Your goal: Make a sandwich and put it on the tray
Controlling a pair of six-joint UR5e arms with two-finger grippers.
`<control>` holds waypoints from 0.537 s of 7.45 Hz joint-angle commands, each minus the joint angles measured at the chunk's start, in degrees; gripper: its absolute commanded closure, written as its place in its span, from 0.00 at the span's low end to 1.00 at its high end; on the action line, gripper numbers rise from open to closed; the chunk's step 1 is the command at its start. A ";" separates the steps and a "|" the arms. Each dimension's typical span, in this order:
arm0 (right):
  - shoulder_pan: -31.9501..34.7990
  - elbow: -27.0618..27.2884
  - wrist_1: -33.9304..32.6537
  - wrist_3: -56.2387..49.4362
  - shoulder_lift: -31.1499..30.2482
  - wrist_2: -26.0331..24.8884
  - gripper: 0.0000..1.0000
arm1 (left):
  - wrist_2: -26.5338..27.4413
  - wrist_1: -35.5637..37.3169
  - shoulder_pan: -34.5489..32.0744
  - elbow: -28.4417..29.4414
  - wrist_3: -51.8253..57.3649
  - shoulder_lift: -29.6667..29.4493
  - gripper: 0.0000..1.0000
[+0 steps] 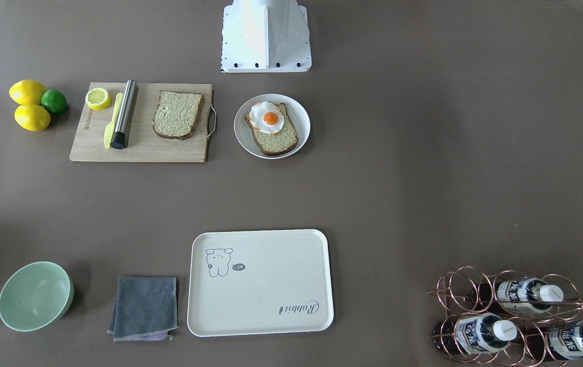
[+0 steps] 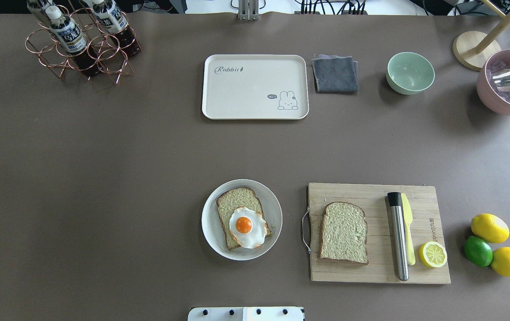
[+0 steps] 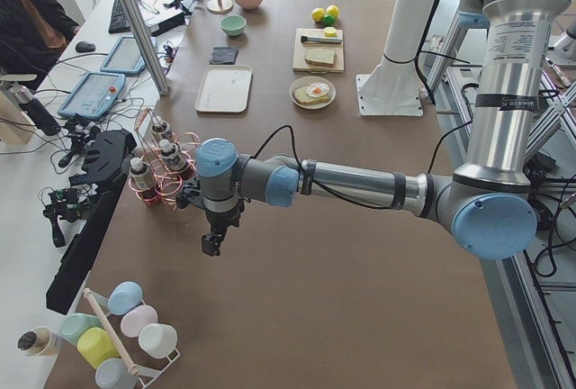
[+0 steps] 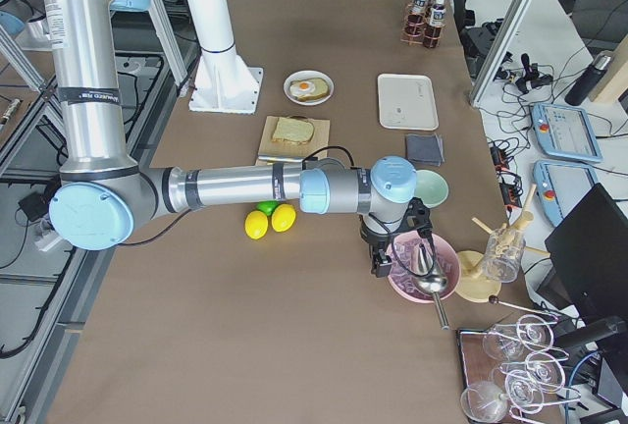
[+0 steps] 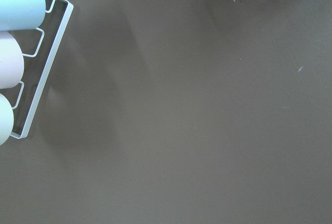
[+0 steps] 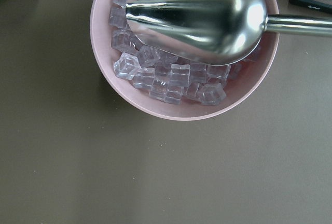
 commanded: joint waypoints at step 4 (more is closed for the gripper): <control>-0.03 -0.12 0.04 0.00 0.08 0.09 0.00 | 0.05 0.00 0.00 -0.04 0.13 0.27 0.02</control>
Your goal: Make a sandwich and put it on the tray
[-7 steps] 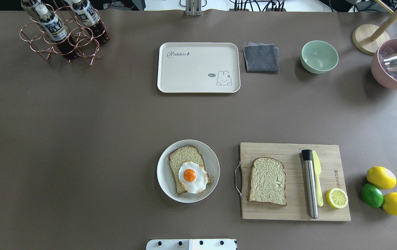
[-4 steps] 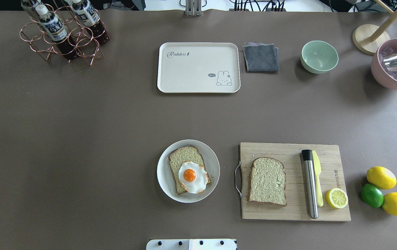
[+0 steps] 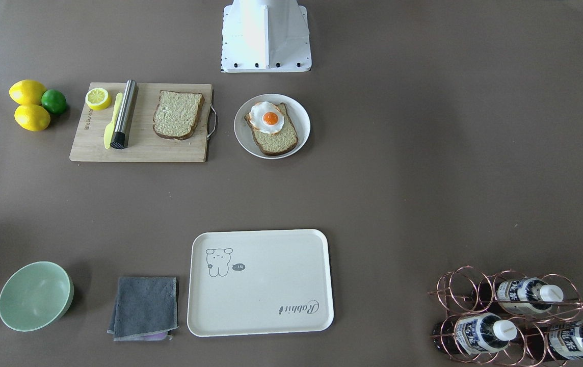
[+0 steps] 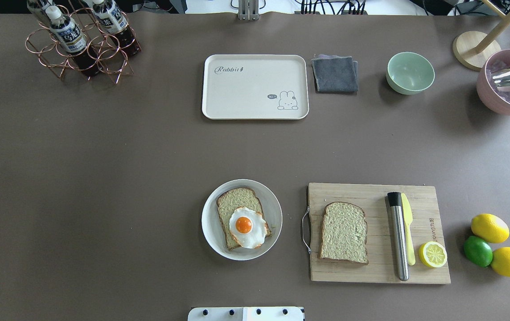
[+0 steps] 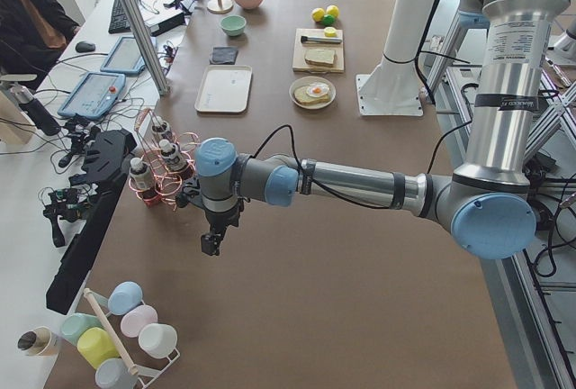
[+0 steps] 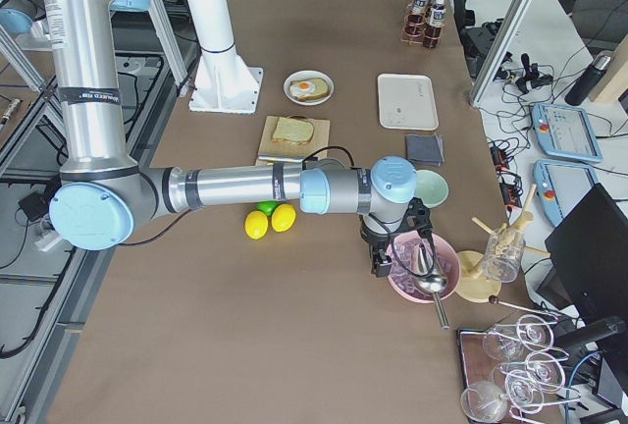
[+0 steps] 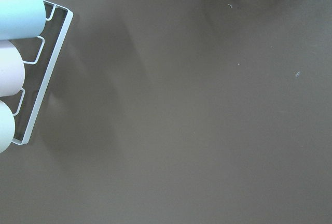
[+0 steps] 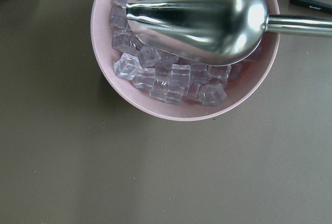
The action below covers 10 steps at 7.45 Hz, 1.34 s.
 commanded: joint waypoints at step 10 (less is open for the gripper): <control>0.00 0.55 0.01 -0.26 -1.69 0.09 0.00 | -0.53 0.00 0.00 0.10 0.10 2.81 0.02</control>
